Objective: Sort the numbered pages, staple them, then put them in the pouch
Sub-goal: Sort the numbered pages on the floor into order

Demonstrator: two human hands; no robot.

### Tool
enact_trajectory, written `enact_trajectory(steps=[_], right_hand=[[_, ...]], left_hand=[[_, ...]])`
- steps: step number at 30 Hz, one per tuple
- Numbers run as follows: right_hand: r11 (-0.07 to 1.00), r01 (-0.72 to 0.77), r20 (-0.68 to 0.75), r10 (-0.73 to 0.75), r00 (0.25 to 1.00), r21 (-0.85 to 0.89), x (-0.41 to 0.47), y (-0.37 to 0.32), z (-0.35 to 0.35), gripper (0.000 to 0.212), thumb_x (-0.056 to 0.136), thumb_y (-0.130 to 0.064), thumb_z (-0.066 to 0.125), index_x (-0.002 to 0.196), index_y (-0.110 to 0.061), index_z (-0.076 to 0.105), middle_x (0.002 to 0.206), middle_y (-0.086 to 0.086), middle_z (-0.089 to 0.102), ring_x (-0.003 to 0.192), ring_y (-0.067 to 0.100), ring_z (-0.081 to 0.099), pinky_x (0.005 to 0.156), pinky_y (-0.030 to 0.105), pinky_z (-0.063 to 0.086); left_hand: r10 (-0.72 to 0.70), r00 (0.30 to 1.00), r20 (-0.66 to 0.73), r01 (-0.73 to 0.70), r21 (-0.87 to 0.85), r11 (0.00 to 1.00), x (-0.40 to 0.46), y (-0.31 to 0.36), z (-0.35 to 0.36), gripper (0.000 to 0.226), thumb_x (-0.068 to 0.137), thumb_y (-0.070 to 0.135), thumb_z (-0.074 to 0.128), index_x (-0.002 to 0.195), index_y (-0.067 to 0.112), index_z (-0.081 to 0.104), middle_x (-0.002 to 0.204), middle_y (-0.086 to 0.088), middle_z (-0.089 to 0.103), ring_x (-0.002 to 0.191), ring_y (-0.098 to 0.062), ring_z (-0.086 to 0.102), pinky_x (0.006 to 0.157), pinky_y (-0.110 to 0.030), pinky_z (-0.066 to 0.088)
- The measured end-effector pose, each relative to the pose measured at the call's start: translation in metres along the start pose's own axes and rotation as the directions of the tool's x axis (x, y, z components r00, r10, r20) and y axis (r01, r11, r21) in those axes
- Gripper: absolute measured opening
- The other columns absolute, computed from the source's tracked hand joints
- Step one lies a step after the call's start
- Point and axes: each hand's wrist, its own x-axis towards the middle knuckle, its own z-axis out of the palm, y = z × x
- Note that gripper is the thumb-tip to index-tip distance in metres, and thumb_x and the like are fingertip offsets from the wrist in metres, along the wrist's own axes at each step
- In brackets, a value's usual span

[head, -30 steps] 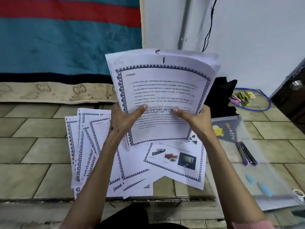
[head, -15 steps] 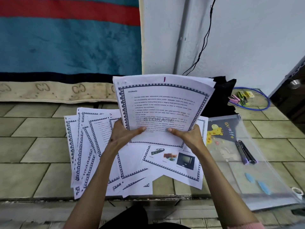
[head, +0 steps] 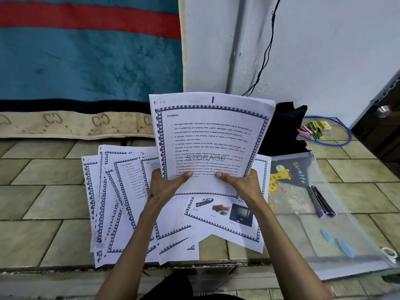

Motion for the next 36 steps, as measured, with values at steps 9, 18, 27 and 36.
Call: enact_trajectory(steps=[9,18,27,36], right_hand=[[0.964,0.267,0.087,-0.266,0.96,-0.001,0.017,-0.092,-0.015,0.006,0.084,-0.022,0.064,0.087,-0.026,0.068,0.084,-0.014,0.072,0.081,-0.004,0.065,0.074,0.014,0.051],[0.918,0.396,0.054,-0.395,0.917,-0.007,0.039,-0.14,0.0,0.006,0.083,-0.014,0.068,0.078,-0.017,0.072,0.068,-0.012,0.072,0.067,0.004,0.065,0.063,0.019,0.051],[0.912,0.403,0.078,-0.408,0.91,0.073,0.045,-0.138,-0.001,0.002,0.077,-0.024,0.074,0.075,-0.023,0.074,0.076,-0.011,0.073,0.075,0.008,0.066,0.069,0.022,0.053],[0.98,0.191,0.194,-0.177,0.965,-0.055,0.032,-0.084,-0.008,0.016,0.071,-0.005,0.076,0.083,-0.016,0.072,0.081,-0.01,0.075,0.08,0.01,0.071,0.07,0.021,0.055]], left_hand=[[0.01,0.998,0.063,-0.01,0.003,1.0,0.004,-0.004,-0.006,0.033,0.072,0.013,0.078,0.079,0.034,0.054,0.09,0.01,0.059,0.08,-0.005,0.057,0.085,-0.023,0.044],[0.099,0.959,0.264,-0.123,0.077,0.989,0.03,0.024,-0.034,0.025,0.072,0.019,0.077,0.089,0.031,0.064,0.096,0.01,0.069,0.089,-0.005,0.067,0.072,-0.014,0.054],[0.283,0.954,0.095,-0.283,-0.019,0.959,0.042,0.083,-0.018,0.007,0.08,0.031,0.068,0.085,0.03,0.063,0.087,0.013,0.068,0.085,0.0,0.065,0.079,-0.023,0.055],[0.168,0.971,0.171,-0.17,-0.002,0.985,0.031,0.041,-0.016,0.024,0.079,0.022,0.071,0.099,0.031,0.061,0.1,0.008,0.066,0.099,-0.012,0.063,0.081,-0.021,0.051]])
